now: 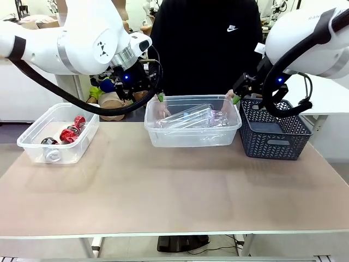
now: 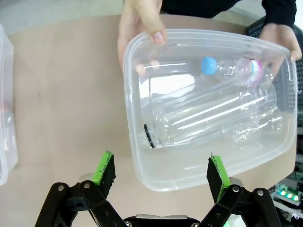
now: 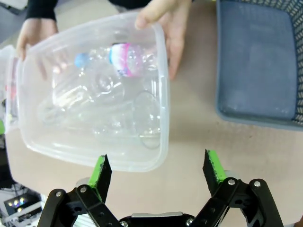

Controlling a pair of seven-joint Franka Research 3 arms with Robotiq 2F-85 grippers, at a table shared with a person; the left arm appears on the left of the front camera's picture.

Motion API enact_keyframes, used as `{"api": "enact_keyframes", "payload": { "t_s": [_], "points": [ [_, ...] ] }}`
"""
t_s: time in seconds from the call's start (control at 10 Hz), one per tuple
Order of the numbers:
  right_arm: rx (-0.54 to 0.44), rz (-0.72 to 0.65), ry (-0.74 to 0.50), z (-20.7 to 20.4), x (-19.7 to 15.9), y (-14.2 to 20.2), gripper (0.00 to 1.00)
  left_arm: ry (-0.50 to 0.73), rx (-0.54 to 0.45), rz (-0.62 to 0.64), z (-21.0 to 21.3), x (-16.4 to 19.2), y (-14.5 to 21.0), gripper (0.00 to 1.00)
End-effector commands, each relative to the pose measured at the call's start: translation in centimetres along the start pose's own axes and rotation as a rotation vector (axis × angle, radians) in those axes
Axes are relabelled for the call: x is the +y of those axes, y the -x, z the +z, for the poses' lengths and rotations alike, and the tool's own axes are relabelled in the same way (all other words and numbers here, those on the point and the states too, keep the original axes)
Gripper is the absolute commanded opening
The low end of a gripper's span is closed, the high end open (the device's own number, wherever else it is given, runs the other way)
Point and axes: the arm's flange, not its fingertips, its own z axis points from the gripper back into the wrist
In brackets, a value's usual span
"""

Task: Sort the waste into each basket.
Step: Release the Organizing box you were holding.

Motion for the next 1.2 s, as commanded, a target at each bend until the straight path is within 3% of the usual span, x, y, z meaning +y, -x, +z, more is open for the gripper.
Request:
{"api": "enact_keyframes", "payload": {
  "t_s": [0.0, 0.1, 0.2, 0.3, 0.4, 0.6, 0.7, 0.9, 1.1],
  "points": [
    [0.0, 0.0, 0.0, 0.0, 0.0, 0.0, 1.0, 0.0, 0.0, 0.0, 0.0, 0.0, 0.0, 1.0],
    [0.073, -0.019, -0.238, 3.0, -1.2, 1.8, 1.0, 0.078, 0.064, -0.073, 1.1, -0.5, 0.4, 1.0],
    [0.165, -0.1, -0.422, 6.7, -2.6, 3.0, 1.0, 0.195, 0.163, -0.048, 2.7, 0.3, 0.4, 1.0],
    [0.209, -0.198, -0.551, 10.5, -4.7, 4.1, 1.0, 0.265, 0.226, 0.009, 4.7, 1.9, 0.4, 1.0],
    [0.23, -0.306, -0.643, 13.2, -6.5, 5.0, 1.0, 0.457, 0.304, 0.048, 6.9, 3.7, 0.6, 1.0],
    [0.22, -0.472, -0.842, 16.1, -10.4, 6.3, 1.0, 0.818, 0.27, 0.189, 10.8, 8.3, 1.9, 1.0],
    [0.174, -0.532, -0.897, 16.6, -12.7, 7.1, 1.0, 0.899, 0.186, 0.282, 11.8, 11.1, 3.0, 1.0],
    [0.08, -0.663, -0.936, 16.6, -17.8, 8.6, 1.0, 0.945, 0.063, 0.478, 12.1, 17.1, 4.8, 1.0],
    [0.028, -0.752, -0.918, 14.9, -20.2, 8.8, 1.0, 0.956, 0.04, 0.584, 10.6, 20.7, 4.1, 1.0]
  ]
}}
